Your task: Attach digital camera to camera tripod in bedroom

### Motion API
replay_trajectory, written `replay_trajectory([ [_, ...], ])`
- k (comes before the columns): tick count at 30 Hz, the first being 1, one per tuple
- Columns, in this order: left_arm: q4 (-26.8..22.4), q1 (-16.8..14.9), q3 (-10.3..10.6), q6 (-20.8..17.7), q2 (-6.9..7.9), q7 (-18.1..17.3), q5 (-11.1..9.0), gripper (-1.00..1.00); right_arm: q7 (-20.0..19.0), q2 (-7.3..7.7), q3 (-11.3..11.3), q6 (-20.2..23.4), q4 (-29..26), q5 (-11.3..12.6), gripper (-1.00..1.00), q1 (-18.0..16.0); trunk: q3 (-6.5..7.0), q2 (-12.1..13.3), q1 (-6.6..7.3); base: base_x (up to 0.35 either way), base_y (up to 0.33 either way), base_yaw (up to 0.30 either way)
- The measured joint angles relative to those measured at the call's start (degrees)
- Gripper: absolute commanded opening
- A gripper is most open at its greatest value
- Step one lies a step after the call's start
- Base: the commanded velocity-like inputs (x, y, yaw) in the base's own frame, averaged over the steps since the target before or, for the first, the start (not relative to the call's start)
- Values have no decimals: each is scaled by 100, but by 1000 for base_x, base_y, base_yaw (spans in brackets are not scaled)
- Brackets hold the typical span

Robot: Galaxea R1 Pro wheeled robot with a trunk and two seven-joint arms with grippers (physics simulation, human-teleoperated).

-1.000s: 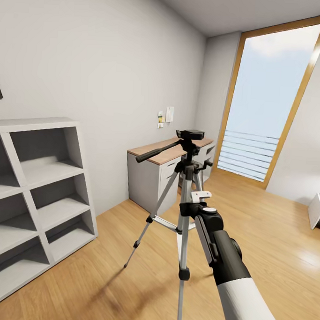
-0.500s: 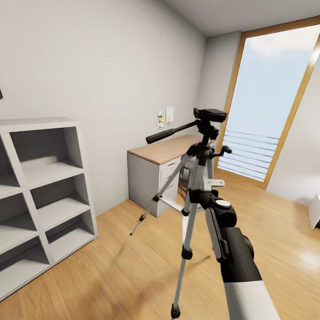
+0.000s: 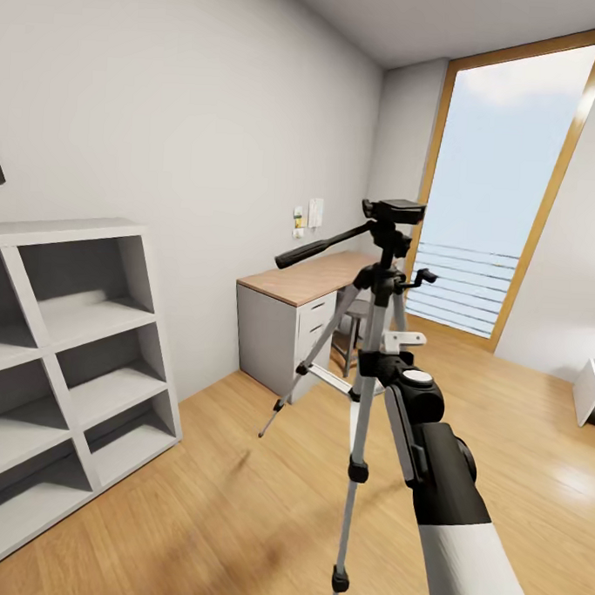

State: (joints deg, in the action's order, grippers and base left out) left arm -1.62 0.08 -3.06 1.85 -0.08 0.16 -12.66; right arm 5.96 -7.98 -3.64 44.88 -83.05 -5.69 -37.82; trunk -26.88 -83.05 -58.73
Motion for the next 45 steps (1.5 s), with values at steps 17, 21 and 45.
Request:
replay_trajectory([
  [17, -6, 0, 0, -2, -7, 0, 14, 100, 12, 14, 36, -27, 9, -94, -100, -1, 0, 0, 2, 52, -56, 0],
  [21, -8, 0, 0, -2, -8, 0, 15, 100, 14, 26, 44, -27, 19, -62, -100, -1, 0, 0, 2, 190, -215, 0],
  [45, -8, 0, 0, -1, 0, 0, 12, 100, -25, 46, 38, 38, 72, -31, -100, -1, 0, 0, 1, 179, -237, 0],
])
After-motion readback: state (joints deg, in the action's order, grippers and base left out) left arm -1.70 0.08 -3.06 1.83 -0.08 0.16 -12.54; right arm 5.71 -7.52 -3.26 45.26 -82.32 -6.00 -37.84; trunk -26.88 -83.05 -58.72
